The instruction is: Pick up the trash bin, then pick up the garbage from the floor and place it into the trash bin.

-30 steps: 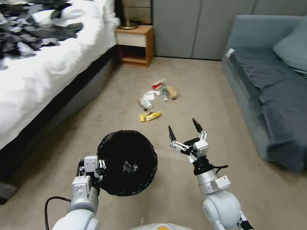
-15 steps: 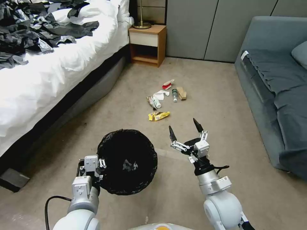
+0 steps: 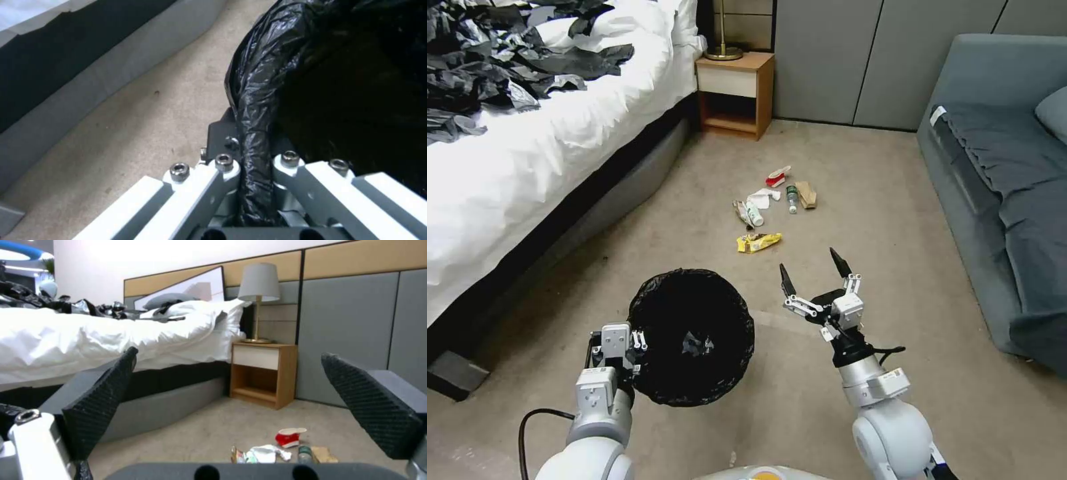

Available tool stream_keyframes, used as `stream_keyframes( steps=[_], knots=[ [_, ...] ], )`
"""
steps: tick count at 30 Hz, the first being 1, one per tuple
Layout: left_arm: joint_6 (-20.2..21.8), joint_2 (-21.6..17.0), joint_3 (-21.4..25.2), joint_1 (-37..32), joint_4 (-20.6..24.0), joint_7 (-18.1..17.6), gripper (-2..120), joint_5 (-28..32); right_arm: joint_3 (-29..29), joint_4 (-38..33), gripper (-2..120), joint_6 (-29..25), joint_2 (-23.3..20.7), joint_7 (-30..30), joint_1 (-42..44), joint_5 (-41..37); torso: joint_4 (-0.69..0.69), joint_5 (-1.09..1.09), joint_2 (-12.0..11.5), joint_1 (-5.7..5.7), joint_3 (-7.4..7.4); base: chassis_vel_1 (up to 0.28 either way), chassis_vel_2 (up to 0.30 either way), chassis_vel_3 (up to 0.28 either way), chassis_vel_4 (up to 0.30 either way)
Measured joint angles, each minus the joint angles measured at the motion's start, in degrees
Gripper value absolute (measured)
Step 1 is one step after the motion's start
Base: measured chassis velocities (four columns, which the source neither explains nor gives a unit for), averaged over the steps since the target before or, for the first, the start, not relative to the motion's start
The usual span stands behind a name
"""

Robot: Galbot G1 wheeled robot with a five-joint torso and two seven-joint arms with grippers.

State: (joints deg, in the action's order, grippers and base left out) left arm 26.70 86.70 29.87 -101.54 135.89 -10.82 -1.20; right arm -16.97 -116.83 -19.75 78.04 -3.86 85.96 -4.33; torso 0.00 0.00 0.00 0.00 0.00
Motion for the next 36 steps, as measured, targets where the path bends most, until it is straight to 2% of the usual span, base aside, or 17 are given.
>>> stream_keyframes(
  steps=[7, 16, 19, 20, 21, 22, 36],
  knots=[
    [0.04, 0.00, 0.07, 0.03, 0.00, 0.01, 1, 0.00, 0.02, 0.19, 100, -0.06, 0.04, 0.13, -0.02, -0.06, 0.01, 0.01, 0.00, 0.00, 0.00, -0.121, 0.116, 0.120, -0.108],
    [0.05, 0.04, 0.08, 0.04, -0.05, 0.14, 1, -0.07, 0.06, 0.23, 100, -0.06, 0.10, 0.28, -0.02, -0.21, 0.01, 0.03, 0.00, 0.00, 0.00, -0.236, 0.228, 0.236, -0.222],
    [0.05, 0.05, 0.05, -0.05, -0.13, 0.15, 1, -0.12, 0.05, 0.34, 100, -0.06, 0.12, 0.39, -0.01, -0.22, -0.01, -0.04, 0.00, 0.00, 0.01, -0.267, 0.279, 0.297, -0.272],
    [0.03, 0.06, 0.03, -0.21, -0.19, 0.17, 1, -0.15, 0.07, 0.44, 100, -0.06, 0.14, 0.40, 0.03, -0.22, 0.00, 0.08, 0.00, 0.01, 0.00, -0.305, 0.289, 0.293, -0.303],
    [0.03, 0.06, 0.03, -0.21, -0.19, 0.17, 1, -0.15, 0.07, 0.44, 100, -0.06, 0.14, 0.40, 0.03, -0.22, 0.00, 0.08, 0.00, 0.01, 0.00, -0.305, 0.289, 0.293, -0.303],
    [-0.02, 0.07, 0.04, -0.22, -0.21, 0.15, 1, -0.23, 0.07, 0.43, 100, -0.07, 0.15, 0.40, 0.03, -0.21, 0.01, -0.03, 0.00, 0.01, 0.00, -0.305, 0.286, 0.303, -0.303],
    [-0.08, 0.12, 0.14, -0.06, -0.22, 0.16, 1, -0.25, 0.07, 0.46, 100, -0.14, 0.07, 0.38, -0.02, -0.21, 0.00, -0.01, 0.00, 0.01, 0.00, -0.292, 0.285, 0.286, -0.295]
  ],
)
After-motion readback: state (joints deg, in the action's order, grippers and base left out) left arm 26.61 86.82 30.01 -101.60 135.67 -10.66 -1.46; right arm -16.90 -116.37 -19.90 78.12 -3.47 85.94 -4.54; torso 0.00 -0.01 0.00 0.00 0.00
